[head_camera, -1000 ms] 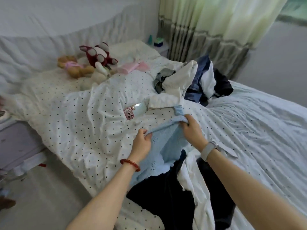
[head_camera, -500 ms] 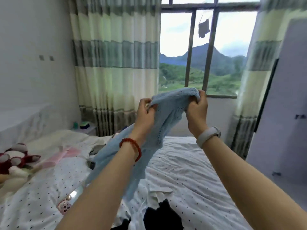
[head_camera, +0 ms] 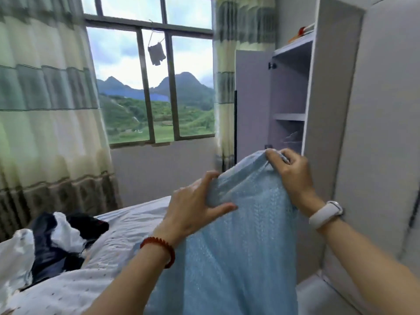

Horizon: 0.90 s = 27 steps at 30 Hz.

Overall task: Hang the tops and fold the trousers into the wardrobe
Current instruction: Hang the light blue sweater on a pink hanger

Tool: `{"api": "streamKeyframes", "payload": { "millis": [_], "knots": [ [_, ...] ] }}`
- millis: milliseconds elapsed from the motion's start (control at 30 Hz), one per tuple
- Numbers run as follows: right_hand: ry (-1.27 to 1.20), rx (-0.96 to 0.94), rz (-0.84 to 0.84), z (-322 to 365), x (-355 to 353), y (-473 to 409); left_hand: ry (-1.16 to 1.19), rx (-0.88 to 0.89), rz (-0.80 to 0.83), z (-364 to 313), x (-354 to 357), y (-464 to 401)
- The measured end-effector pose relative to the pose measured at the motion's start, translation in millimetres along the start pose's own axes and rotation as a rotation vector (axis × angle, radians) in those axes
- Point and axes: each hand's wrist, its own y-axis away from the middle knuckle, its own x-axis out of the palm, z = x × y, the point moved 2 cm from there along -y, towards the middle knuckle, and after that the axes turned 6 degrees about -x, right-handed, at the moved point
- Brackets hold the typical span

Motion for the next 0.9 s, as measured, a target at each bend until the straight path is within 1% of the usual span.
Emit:
{"api": "streamKeyframes", "payload": {
  "millis": [33,67,100,133,167,200,233,267,300,367,433,500,533,567,633,700,733,800,900],
  "knots": [
    [0.075,0.037,0.001,-27,-53,2,-0.055,0.090,0.006,-37,45,-5],
    [0.130,0.025,0.035,-43,-75,6,-0.087,0.141,-0.004,-50,66,-4],
    [0.149,0.058,0.080,-54,-79,11,-0.097,0.182,-0.004,-49,74,-4],
    [0.214,0.089,0.109,-77,-119,16,-0.011,0.192,0.009,-78,114,-5],
    [0.269,0.122,0.140,-93,-141,19,0.085,0.156,0.009,-92,138,-9],
    [0.332,0.152,0.189,-116,-169,26,0.213,0.115,0.068,-116,165,-13],
    [0.369,0.185,0.249,-132,-190,34,0.358,0.054,0.091,-132,190,-16],
    [0.369,0.228,0.320,-149,-210,42,0.486,-0.006,0.134,-151,214,-22],
    [0.354,0.265,0.406,-162,-223,51,0.578,-0.052,0.164,-169,232,-27],
    [0.379,0.258,0.582,-180,-243,64,0.634,-0.062,0.179,-202,269,-40],
    [0.542,0.172,0.695,-199,-253,68,0.610,-0.018,0.156,-225,294,-50],
    [0.719,-0.007,0.725,-222,-263,68,0.541,0.031,0.118,-232,321,-57],
    [0.768,-0.090,0.723,-234,-268,66,0.516,0.047,0.108,-230,332,-61],
    [0.811,-0.126,0.716,-249,-275,62,0.481,0.092,0.097,-226,342,-64],
    [0.864,-0.108,0.665,-279,-290,50,0.373,0.251,0.126,-215,372,-70],
    [0.890,-0.121,0.593,-303,-299,35,0.225,0.427,0.212,-198,400,-72],
    [0.888,-0.134,0.608,-317,-299,25,0.150,0.493,0.271,-189,418,-74],
    [0.866,-0.215,0.735,-349,-291,10,0.017,0.544,0.339,-170,446,-79],
    [0.892,-0.371,0.930,-406,-266,-16,-0.057,0.470,0.372,-132,492,-96]
  ]
}}
